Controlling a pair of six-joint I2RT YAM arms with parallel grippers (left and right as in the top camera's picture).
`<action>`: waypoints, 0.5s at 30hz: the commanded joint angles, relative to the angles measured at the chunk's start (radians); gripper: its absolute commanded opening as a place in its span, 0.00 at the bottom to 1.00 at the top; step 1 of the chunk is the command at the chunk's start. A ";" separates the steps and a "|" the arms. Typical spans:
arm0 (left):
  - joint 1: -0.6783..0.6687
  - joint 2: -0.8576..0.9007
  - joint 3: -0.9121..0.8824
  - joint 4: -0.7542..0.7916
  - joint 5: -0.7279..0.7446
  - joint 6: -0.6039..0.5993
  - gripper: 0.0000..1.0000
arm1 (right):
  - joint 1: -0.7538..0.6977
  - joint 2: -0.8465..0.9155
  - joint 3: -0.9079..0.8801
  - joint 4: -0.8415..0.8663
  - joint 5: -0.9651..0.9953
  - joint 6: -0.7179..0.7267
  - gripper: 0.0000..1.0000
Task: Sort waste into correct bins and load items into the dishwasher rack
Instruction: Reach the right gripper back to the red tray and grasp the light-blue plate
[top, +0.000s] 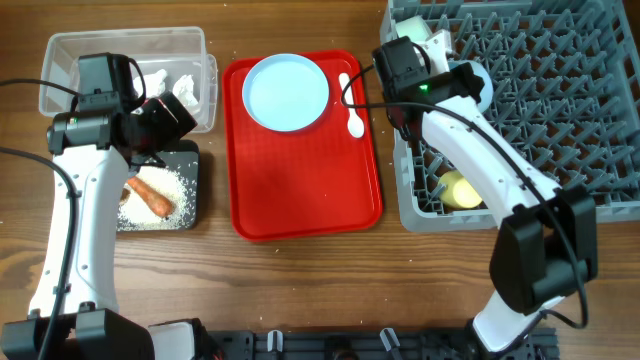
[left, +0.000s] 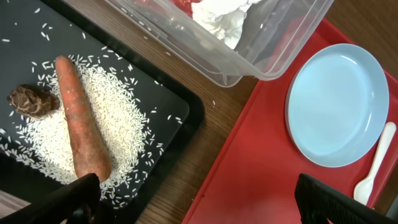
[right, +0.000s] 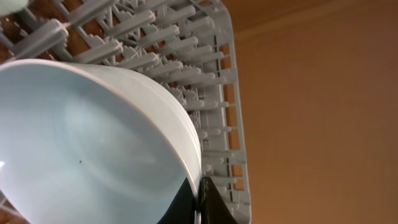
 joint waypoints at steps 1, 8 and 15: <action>0.006 -0.019 0.018 -0.001 -0.007 -0.002 1.00 | -0.005 0.057 -0.009 0.043 0.047 -0.061 0.04; 0.006 -0.019 0.018 -0.001 -0.007 -0.002 1.00 | 0.075 0.066 -0.009 0.023 -0.043 -0.113 0.04; 0.006 -0.019 0.018 -0.001 -0.007 -0.002 1.00 | 0.169 0.066 -0.009 -0.039 -0.190 -0.106 0.98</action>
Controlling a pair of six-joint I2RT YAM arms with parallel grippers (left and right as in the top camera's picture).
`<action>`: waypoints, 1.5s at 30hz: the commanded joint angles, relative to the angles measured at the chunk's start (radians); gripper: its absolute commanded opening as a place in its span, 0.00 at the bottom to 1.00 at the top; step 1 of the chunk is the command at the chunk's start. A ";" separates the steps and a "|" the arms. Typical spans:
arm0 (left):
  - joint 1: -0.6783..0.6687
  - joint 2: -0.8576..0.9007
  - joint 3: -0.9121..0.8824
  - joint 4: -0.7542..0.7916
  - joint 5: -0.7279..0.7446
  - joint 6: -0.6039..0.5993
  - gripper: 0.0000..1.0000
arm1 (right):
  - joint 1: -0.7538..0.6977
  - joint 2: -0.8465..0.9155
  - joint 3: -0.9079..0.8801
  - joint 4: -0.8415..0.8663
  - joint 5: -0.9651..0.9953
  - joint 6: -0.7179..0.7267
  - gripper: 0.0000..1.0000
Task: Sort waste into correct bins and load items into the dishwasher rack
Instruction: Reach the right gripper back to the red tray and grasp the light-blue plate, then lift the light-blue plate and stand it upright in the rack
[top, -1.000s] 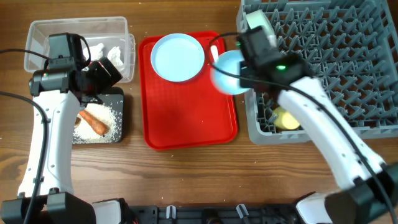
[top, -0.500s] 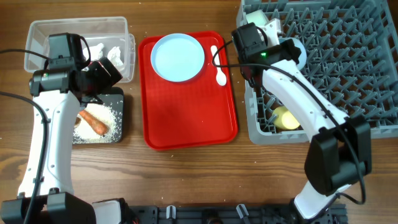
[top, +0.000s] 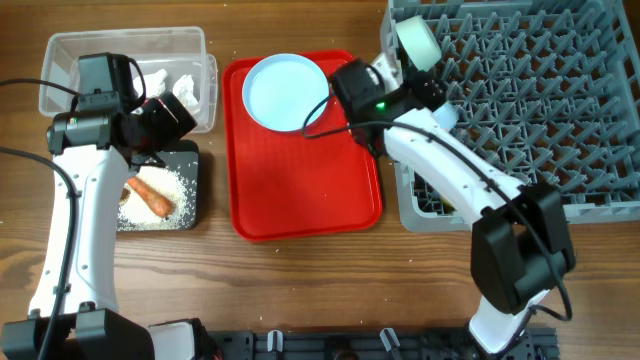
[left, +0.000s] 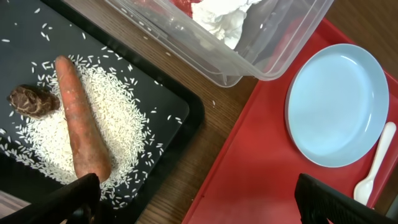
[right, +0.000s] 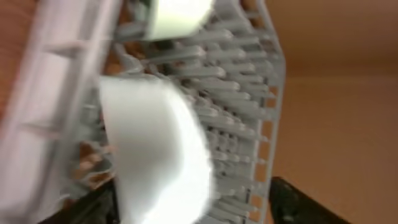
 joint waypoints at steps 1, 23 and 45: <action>0.006 -0.019 0.018 0.000 -0.007 -0.002 1.00 | 0.019 0.021 -0.008 -0.011 -0.046 0.010 1.00; 0.006 -0.019 0.018 0.000 -0.007 -0.002 1.00 | 0.029 0.118 0.145 0.394 -0.975 0.742 0.74; 0.006 -0.019 0.018 -0.001 -0.007 -0.002 1.00 | -0.039 0.277 0.145 0.244 -1.107 0.795 0.04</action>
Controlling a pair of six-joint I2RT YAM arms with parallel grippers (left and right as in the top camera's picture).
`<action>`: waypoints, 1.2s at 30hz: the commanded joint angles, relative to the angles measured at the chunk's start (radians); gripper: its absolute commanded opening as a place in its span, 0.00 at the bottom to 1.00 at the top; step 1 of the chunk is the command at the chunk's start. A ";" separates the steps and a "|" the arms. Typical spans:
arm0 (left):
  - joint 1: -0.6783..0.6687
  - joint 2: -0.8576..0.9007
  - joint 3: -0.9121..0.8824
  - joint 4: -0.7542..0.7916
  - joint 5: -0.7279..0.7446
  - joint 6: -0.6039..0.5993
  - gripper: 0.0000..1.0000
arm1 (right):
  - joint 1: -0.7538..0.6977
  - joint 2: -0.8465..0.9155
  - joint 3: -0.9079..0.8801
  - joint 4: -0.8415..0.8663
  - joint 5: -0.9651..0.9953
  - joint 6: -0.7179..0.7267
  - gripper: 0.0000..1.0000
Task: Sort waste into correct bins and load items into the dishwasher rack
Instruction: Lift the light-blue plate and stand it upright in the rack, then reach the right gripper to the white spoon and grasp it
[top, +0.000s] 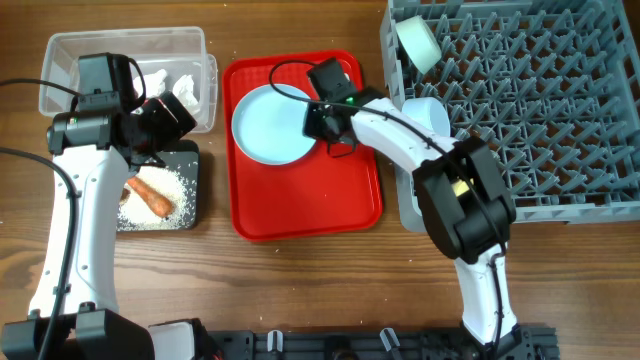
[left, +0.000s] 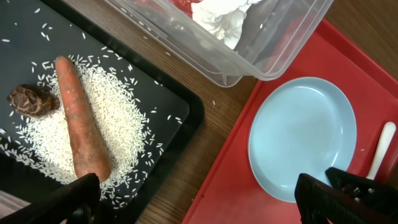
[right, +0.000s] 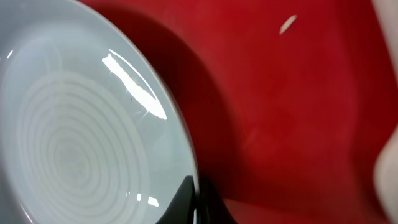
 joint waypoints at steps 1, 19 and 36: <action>0.006 -0.019 0.017 0.000 -0.006 -0.002 1.00 | -0.041 -0.090 0.002 -0.074 0.022 -0.147 0.05; 0.006 -0.019 0.017 0.000 -0.006 -0.002 1.00 | -0.372 -0.578 0.001 -0.049 1.048 -0.941 0.04; 0.006 -0.019 0.017 0.000 -0.006 -0.002 1.00 | -0.335 -0.354 0.001 -0.033 0.919 -0.896 1.00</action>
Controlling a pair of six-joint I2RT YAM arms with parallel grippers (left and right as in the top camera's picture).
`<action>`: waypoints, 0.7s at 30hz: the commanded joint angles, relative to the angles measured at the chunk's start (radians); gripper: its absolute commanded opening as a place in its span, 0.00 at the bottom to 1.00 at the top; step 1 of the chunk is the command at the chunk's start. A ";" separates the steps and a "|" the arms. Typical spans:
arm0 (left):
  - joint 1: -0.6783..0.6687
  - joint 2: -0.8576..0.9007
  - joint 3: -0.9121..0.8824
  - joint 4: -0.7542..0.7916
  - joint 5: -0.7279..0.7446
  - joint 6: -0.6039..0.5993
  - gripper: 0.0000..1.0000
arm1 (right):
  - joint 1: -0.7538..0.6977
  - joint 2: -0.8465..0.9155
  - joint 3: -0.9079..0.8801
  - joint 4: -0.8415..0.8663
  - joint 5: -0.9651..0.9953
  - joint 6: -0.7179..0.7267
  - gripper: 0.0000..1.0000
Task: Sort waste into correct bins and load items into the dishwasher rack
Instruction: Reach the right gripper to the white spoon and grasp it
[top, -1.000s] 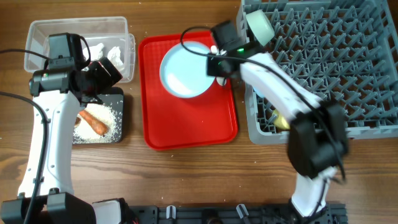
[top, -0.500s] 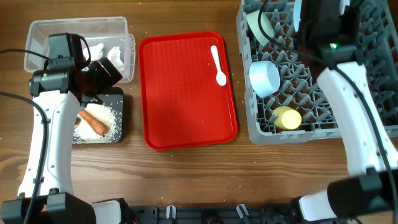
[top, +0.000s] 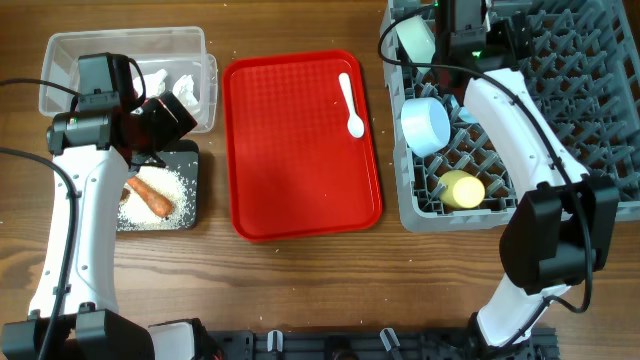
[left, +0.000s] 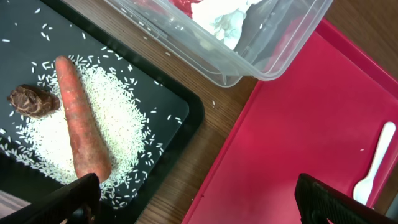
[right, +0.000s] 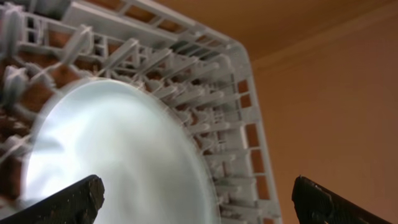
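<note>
A pale blue plate (right: 118, 155) stands on edge among the prongs of the grey dishwasher rack (top: 580, 120). My right gripper (right: 193, 205) is open around it, one finger on each side. In the overhead view that gripper (top: 465, 22) is over the rack's far left corner and the arm covers the plate. A white spoon (top: 352, 105) lies on the red tray (top: 300, 170). My left gripper (left: 202, 205) hangs open with nothing in it, over the gap between the black tray (left: 180, 118) and the red tray.
A carrot (left: 81, 124) and a dark lump (left: 34, 101) lie on rice in the black tray. A clear bin (top: 60, 50) holds crumpled paper. The rack also holds a white bowl (top: 425, 125), a pale cup (top: 415, 40) and a yellow item (top: 462, 188).
My right gripper was shut on the plate's rim over the red tray. Now the plate stands in the rack and the gripper is open around it. The left arm has not moved.
My right gripper was shut on the white bowl's rim at the rack. Then it was open, with the bowl left in the rack. Then it was shut on the blue plate on the red tray. Now the plate is in the rack and only the spoon lies on the tray.
</note>
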 joint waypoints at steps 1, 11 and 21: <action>0.006 -0.018 0.018 -0.001 -0.006 -0.002 1.00 | 0.008 -0.086 0.005 -0.061 -0.104 0.114 1.00; 0.006 -0.018 0.018 0.000 -0.006 -0.002 1.00 | 0.231 -0.122 0.005 -0.121 -0.835 0.319 0.88; 0.006 -0.018 0.018 -0.001 -0.006 -0.002 1.00 | 0.269 0.254 0.005 -0.022 -0.773 0.375 0.64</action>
